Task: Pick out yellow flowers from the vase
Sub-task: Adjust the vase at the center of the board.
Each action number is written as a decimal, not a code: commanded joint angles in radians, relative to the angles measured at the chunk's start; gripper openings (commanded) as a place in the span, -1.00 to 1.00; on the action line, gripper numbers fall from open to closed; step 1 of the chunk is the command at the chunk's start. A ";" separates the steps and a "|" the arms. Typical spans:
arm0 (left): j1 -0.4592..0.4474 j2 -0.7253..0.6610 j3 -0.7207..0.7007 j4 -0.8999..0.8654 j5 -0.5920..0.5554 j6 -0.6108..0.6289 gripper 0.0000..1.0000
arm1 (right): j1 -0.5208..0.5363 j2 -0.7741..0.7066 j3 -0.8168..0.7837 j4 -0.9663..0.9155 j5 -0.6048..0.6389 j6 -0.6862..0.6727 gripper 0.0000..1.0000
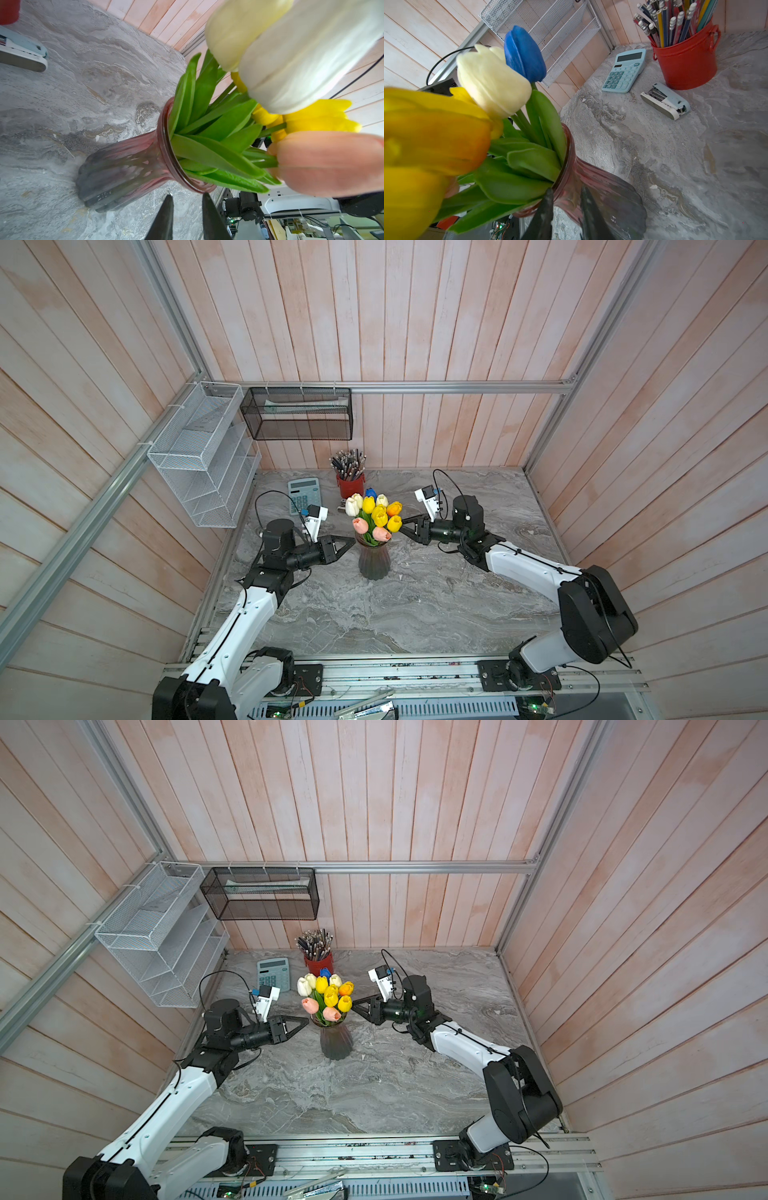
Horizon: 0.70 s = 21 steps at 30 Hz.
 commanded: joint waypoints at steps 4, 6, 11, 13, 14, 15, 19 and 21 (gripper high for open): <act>-0.026 0.047 -0.021 0.185 0.069 -0.075 -0.53 | 0.028 0.025 0.031 0.033 -0.023 0.020 -0.50; -0.032 0.068 -0.011 0.179 0.058 -0.069 -0.58 | 0.033 0.028 0.033 0.032 -0.024 0.022 -0.51; -0.034 0.107 0.002 0.167 0.028 -0.068 -0.70 | 0.040 0.027 0.035 0.010 -0.013 0.013 -0.53; -0.034 0.120 0.009 0.155 0.013 -0.061 -0.74 | 0.044 0.025 0.033 0.004 -0.012 0.011 -0.54; -0.035 0.128 0.014 0.150 0.008 -0.056 -0.75 | 0.046 0.022 0.032 0.001 -0.013 0.011 -0.55; -0.034 0.136 0.018 0.145 0.001 -0.053 -0.75 | 0.049 0.021 0.031 -0.003 -0.011 0.010 -0.55; -0.034 0.165 0.049 0.115 -0.032 -0.029 -0.76 | 0.075 0.017 0.040 -0.036 0.006 -0.003 -0.56; -0.034 0.184 0.078 0.089 -0.052 -0.006 -0.76 | 0.089 0.016 0.043 -0.051 0.024 -0.009 -0.57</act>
